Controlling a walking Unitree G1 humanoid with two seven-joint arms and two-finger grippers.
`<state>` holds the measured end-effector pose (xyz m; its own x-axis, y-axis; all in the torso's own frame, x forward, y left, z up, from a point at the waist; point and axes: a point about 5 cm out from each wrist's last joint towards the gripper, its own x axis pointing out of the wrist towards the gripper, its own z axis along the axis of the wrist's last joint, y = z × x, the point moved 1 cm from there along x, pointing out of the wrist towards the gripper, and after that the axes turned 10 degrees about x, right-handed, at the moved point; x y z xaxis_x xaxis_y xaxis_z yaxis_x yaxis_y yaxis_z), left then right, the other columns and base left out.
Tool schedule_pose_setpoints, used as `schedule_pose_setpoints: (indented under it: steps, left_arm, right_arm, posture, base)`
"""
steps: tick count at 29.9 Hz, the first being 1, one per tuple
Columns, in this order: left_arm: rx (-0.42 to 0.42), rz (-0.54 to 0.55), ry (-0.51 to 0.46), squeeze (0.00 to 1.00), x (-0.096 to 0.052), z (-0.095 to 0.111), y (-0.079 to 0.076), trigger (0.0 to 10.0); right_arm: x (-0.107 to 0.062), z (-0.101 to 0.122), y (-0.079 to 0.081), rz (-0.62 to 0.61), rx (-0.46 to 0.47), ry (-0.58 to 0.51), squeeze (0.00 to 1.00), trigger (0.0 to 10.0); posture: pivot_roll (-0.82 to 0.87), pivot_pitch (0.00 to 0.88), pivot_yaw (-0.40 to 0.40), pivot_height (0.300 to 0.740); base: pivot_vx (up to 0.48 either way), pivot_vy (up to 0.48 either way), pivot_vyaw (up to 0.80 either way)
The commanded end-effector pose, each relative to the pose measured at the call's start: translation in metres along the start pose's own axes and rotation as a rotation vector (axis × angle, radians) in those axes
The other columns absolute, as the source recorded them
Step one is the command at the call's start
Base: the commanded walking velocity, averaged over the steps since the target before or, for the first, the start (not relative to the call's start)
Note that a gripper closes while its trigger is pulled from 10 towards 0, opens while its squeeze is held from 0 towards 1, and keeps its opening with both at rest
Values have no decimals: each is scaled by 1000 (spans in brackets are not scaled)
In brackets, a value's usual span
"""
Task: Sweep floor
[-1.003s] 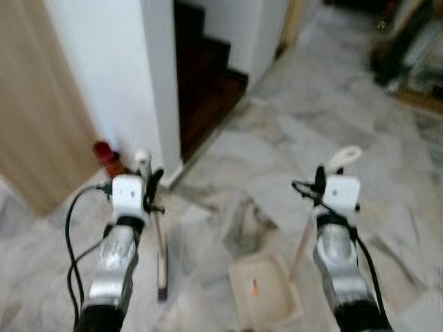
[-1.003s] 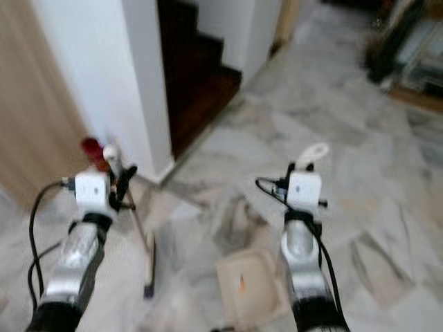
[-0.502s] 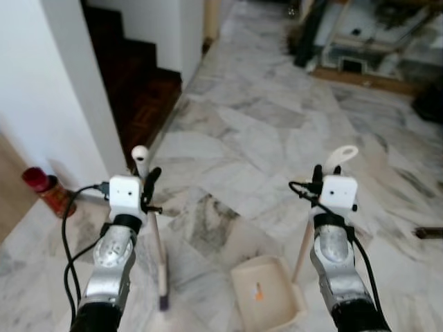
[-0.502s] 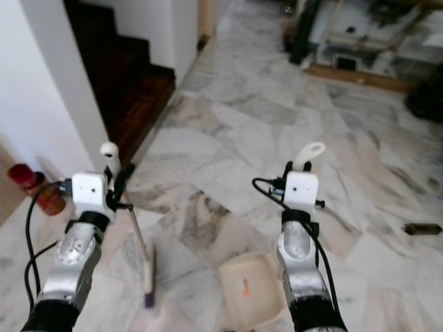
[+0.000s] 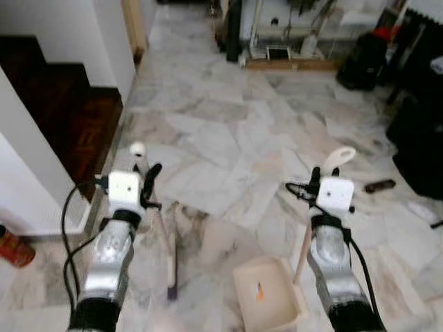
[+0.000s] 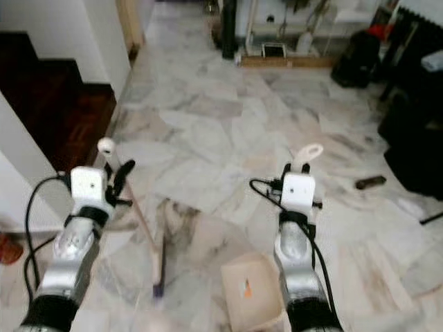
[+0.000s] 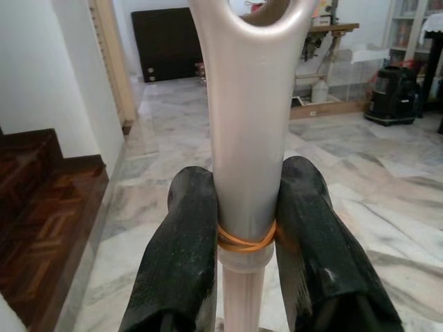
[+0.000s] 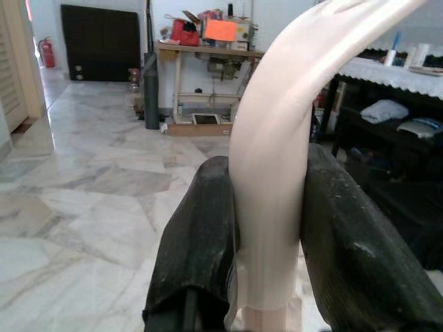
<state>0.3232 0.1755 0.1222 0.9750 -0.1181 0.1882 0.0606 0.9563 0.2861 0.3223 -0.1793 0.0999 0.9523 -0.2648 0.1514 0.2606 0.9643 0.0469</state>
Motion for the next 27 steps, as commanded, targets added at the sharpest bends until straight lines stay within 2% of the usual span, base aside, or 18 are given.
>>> schedule_pose_setpoints:
  steps: [1, 8, 27]
  left_arm:
    - [4, 13, -11, 0, 3, 4, 5, 10000]
    - [9, 22, 10, 0, 1, 0, 5, 10000]
    - [5, 35, 22, 0, -1, -1, 6, 10000]
  right_arm:
    - [3, 8, 5, 14, 18, -36, 0, 10000]
    - [4, 7, 8, 29, 9, -21, 0, 10000]
    - [2, 8, 13, 73, 9, -12, 0, 10000]
  posture:
    - [-20, 3, 7, 740]
    - [-25, 20, -3, 740]
    - [-29, 48, -15, 740]
  base:
    - [0, 0, 0]
    - [155, 0, 0]
    - [343, 0, 0]
